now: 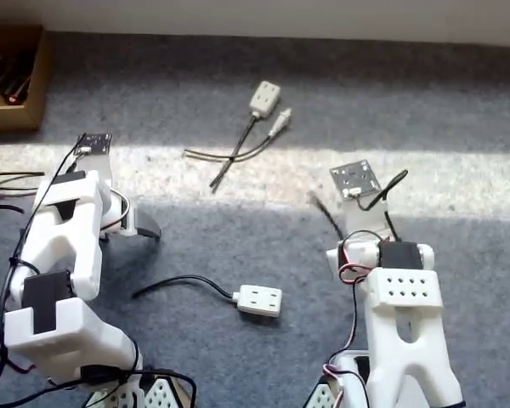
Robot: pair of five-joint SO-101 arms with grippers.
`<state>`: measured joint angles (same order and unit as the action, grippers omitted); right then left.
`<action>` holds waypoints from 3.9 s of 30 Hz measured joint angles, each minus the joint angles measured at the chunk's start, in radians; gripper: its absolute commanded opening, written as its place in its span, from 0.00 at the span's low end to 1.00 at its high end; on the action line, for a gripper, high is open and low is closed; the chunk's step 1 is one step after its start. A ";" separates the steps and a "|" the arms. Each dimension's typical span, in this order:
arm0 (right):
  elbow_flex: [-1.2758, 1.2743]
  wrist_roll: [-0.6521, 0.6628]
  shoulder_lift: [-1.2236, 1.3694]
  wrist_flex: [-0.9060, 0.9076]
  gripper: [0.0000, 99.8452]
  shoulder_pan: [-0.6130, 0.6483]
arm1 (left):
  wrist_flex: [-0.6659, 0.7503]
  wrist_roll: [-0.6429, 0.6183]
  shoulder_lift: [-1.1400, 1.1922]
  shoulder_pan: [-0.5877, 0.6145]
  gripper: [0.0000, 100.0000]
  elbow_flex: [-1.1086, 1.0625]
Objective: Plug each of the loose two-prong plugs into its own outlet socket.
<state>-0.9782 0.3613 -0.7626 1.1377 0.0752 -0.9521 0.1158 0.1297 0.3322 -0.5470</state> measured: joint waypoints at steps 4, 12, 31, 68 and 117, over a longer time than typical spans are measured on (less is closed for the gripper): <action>0.000 0.087 0.000 0.006 0.34 -0.055 | 0.000 0.000 0.000 0.000 0.36 0.000; -0.003 0.371 0.002 0.006 0.34 -0.250 | 0.000 0.000 0.000 0.000 0.36 0.000; -0.158 0.489 0.068 -0.267 0.34 -0.213 | 0.000 0.000 0.000 0.000 0.36 0.000; 0.032 0.176 0.526 -0.324 0.01 -0.153 | 0.003 0.000 0.000 0.000 0.36 0.000; 0.664 -0.310 0.460 -0.356 0.01 0.419 | -0.440 0.132 -0.885 -0.233 0.37 0.241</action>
<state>-0.3138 0.0514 -0.3023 0.7818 0.4941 -1.3924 0.2478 -0.7557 0.0990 -0.3061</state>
